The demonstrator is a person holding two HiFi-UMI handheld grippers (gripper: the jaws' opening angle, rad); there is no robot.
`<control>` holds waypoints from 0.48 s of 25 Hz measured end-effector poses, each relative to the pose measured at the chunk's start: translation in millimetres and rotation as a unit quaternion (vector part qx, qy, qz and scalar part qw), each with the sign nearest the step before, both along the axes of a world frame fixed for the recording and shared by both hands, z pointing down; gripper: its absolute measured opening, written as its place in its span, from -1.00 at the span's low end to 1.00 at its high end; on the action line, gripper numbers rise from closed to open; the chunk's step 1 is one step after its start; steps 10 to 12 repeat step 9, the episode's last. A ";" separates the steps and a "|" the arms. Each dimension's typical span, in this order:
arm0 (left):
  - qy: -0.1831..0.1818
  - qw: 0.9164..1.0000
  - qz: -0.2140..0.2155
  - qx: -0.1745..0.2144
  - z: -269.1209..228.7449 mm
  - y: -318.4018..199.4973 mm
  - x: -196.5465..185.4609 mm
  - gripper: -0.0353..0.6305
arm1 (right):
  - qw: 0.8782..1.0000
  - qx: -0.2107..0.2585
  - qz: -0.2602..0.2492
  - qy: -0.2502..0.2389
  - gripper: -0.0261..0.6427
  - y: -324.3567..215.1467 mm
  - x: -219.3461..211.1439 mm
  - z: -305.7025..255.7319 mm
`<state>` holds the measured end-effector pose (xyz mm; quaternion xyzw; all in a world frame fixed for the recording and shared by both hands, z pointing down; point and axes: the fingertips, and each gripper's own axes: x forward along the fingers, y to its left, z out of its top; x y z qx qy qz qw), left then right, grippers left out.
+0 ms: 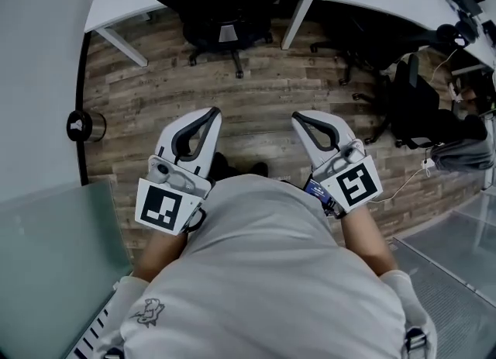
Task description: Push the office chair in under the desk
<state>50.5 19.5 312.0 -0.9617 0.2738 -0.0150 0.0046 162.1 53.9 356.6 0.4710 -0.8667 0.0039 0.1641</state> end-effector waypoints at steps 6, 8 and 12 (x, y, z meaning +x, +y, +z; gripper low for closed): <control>-0.006 1.000 0.000 -0.011 8.1 26.5 24.8 -0.90 | 1.000 0.000 0.008 -0.005 -0.91 27.9 27.6 2.1; -0.004 1.000 0.002 -0.011 6.9 30.2 33.1 -0.90 | 1.000 0.002 0.009 -0.007 -0.91 31.8 34.9 1.6; -0.002 1.000 0.003 -0.011 6.3 32.1 37.2 -0.90 | 1.000 0.003 0.009 -0.008 -0.91 33.7 38.4 1.6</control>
